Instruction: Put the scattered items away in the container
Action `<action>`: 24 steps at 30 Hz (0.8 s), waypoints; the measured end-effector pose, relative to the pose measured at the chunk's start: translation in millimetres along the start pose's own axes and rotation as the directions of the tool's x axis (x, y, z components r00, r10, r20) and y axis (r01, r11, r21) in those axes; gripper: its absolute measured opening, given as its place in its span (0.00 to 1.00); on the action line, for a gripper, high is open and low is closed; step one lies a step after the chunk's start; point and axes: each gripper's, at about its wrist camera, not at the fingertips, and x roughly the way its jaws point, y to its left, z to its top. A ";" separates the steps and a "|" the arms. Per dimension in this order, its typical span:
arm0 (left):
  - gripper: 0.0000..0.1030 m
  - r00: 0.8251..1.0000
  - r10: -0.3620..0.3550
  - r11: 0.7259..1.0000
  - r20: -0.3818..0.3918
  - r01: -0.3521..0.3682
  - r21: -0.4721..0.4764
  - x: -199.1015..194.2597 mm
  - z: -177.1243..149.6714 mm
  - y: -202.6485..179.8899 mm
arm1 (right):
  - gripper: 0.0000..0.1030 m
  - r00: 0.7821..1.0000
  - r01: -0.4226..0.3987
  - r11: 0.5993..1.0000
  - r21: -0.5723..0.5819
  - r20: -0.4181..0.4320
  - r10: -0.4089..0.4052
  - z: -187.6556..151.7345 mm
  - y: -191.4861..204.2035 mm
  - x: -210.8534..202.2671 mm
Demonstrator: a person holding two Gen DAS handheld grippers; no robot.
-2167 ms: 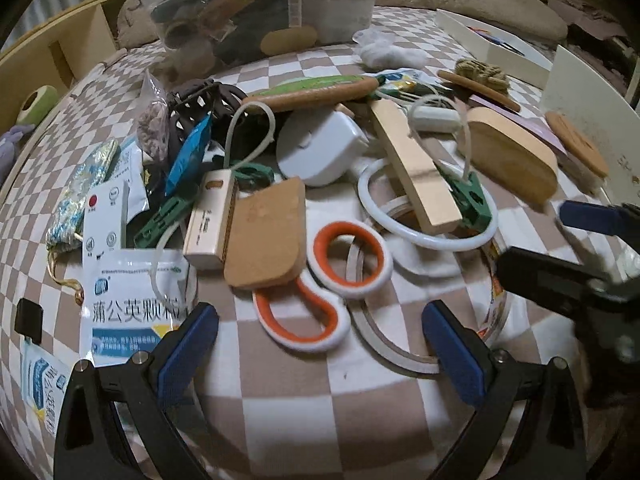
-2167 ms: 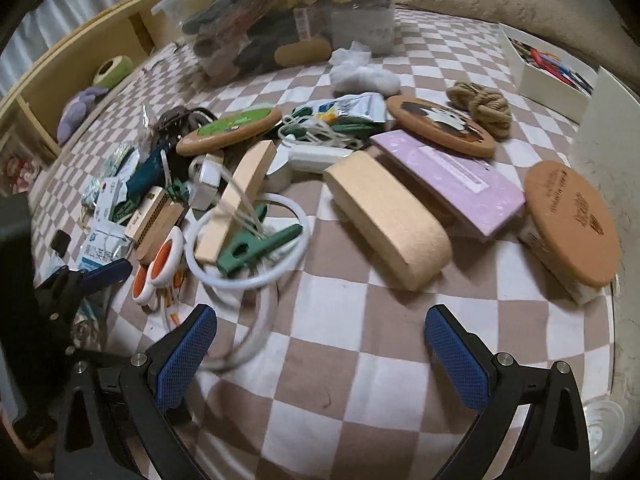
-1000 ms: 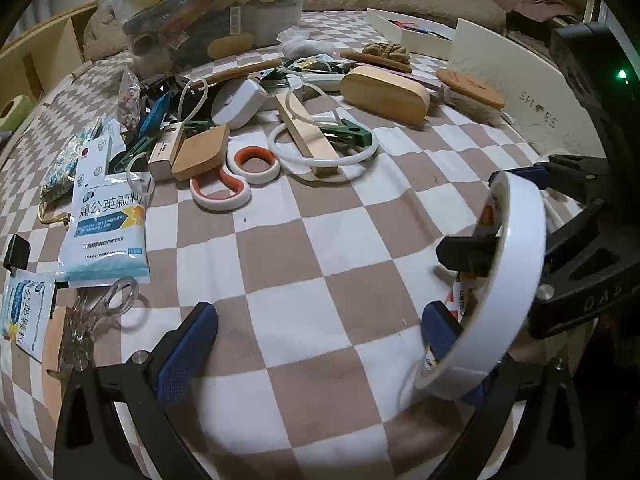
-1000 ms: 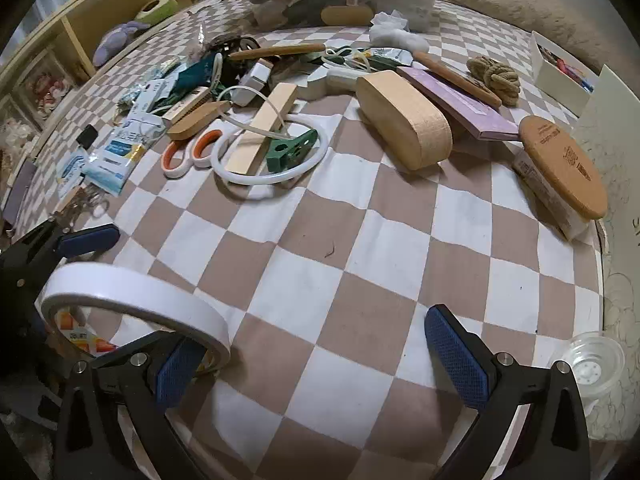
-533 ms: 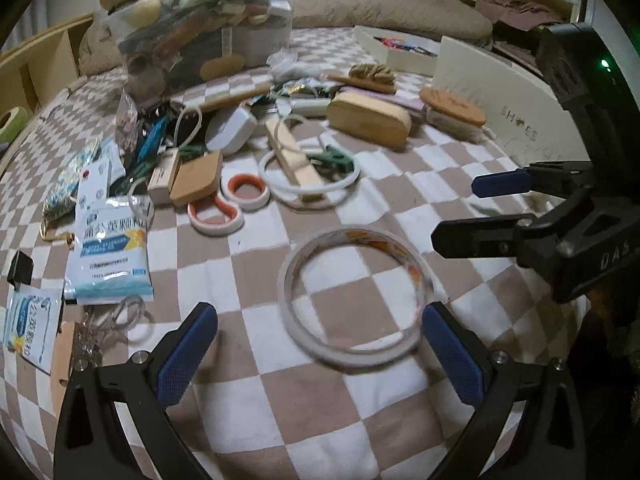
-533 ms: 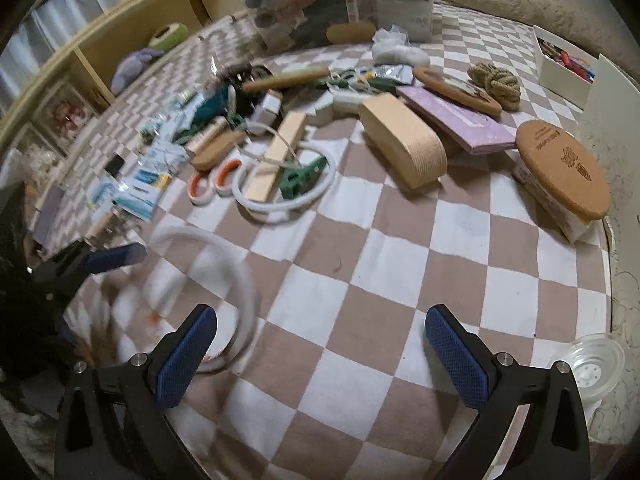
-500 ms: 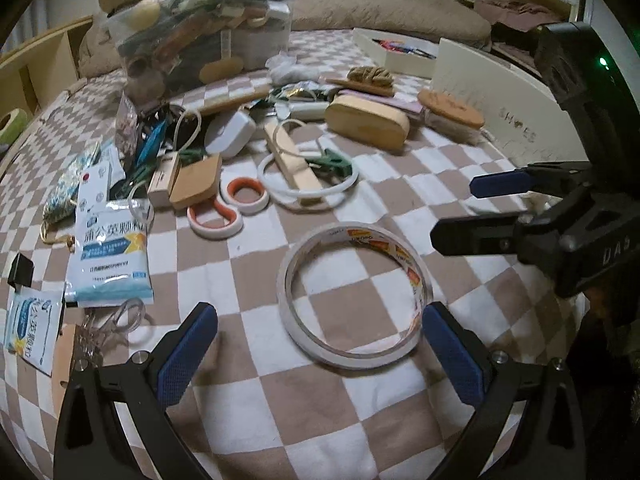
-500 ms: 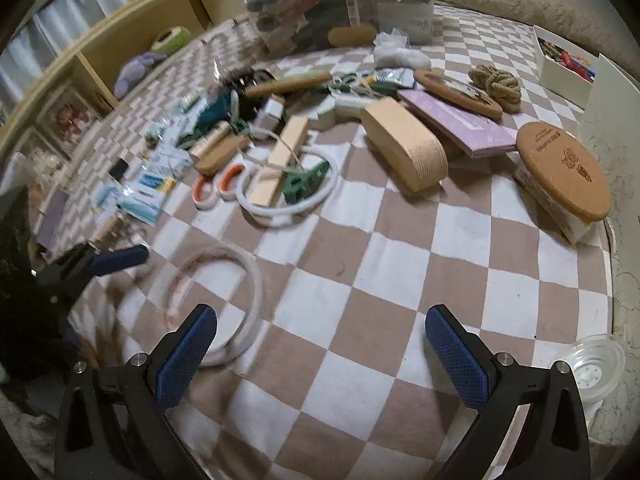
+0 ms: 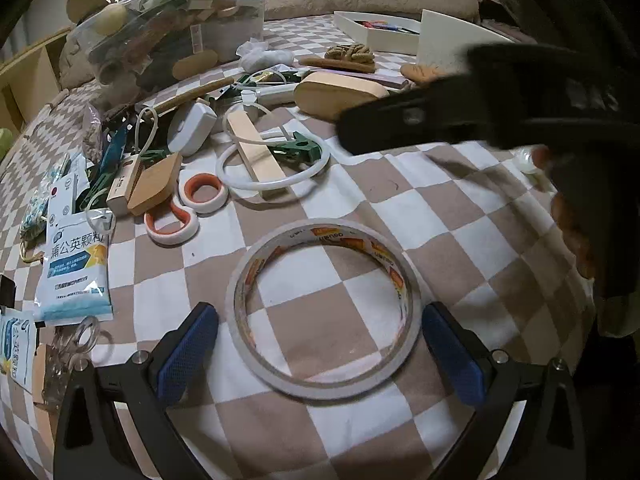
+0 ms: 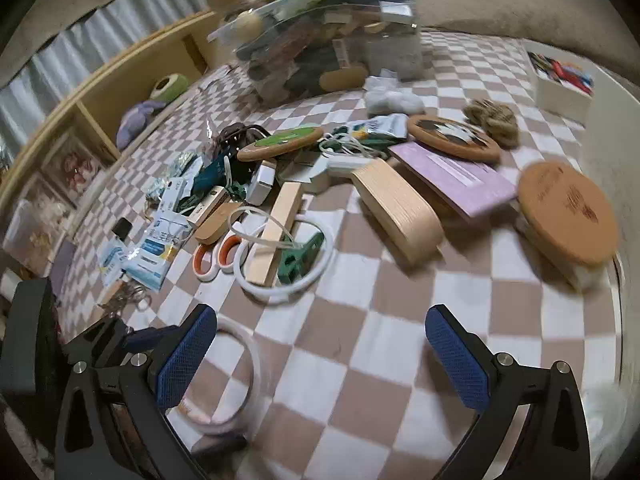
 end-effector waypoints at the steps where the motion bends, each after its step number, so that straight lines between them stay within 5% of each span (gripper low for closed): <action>1: 1.00 1.000 -0.001 1.000 0.002 0.001 -0.005 0.7 0.6 0.5 | 1.00 1.000 0.003 1.000 -0.018 -0.010 -0.003 2.4 2.4 5.2; 9: 1.00 1.000 -0.019 0.999 -0.003 0.019 -0.050 4.8 -0.1 5.7 | 1.00 0.991 0.025 0.995 -0.102 -0.126 -0.038 16.5 14.0 50.8; 24: 1.00 1.000 -0.012 0.998 0.023 0.014 -0.065 4.0 -5.9 3.2 | 1.00 0.994 0.009 0.983 -0.181 -0.101 -0.028 27.1 23.4 66.5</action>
